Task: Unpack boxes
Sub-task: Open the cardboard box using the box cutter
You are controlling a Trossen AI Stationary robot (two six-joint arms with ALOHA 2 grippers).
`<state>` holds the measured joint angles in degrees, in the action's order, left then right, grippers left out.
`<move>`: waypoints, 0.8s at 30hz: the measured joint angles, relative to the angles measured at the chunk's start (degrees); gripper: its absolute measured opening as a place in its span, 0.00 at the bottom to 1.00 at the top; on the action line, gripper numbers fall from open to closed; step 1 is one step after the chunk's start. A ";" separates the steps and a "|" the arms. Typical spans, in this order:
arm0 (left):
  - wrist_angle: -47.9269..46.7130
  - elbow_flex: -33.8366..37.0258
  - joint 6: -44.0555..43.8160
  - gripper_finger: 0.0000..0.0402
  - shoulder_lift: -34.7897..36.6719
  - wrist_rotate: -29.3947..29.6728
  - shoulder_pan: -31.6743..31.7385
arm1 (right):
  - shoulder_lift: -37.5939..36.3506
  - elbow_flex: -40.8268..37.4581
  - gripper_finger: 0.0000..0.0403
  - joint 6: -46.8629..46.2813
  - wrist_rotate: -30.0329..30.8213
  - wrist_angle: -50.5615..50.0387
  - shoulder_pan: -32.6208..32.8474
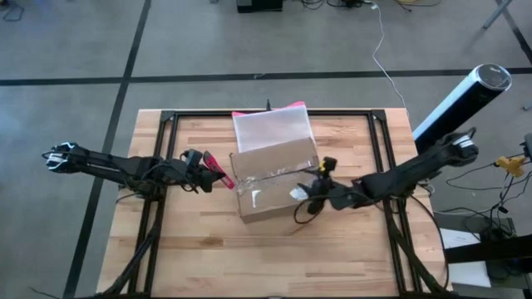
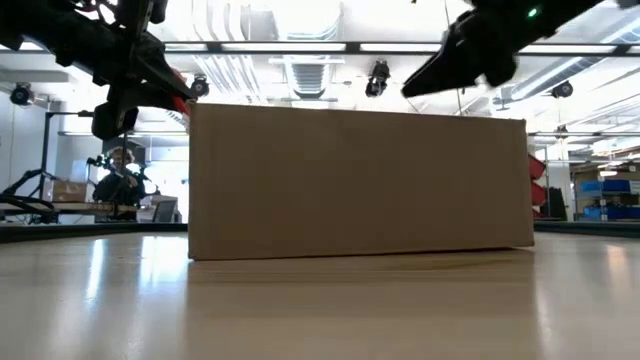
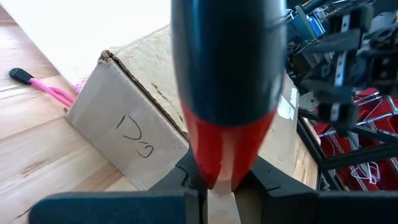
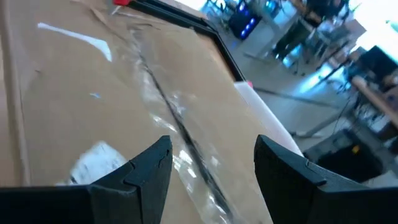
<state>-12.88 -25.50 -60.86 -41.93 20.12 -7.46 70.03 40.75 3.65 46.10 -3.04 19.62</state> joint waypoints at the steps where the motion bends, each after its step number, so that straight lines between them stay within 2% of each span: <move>1: -0.04 0.00 0.00 0.09 0.00 0.00 0.00 | -2.10 0.00 0.49 -1.82 0.00 -2.72 -0.25; 5: -0.10 0.00 0.08 0.09 0.02 0.02 0.00 | -9.24 -0.09 0.49 -9.95 -1.98 -14.19 -2.13; 10: -0.52 0.00 0.18 0.09 0.29 0.07 0.00 | -14.12 -1.01 0.49 -17.80 -15.06 -20.21 -7.35; 15: -0.84 0.02 0.30 0.09 0.52 0.19 0.00 | -14.06 -2.26 0.49 -21.32 -23.64 -20.87 -12.39; 21: -1.27 0.03 0.31 0.09 0.77 0.23 0.00 | -12.53 -2.75 0.49 -26.82 -25.55 -26.05 -16.99; 24: -1.66 0.04 0.32 0.09 0.91 0.36 0.02 | -11.81 -2.92 0.49 -27.62 -28.40 -25.97 -18.15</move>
<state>-14.54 -25.45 -60.54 -41.02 20.48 -7.45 58.21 37.83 -23.98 17.70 -29.01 1.47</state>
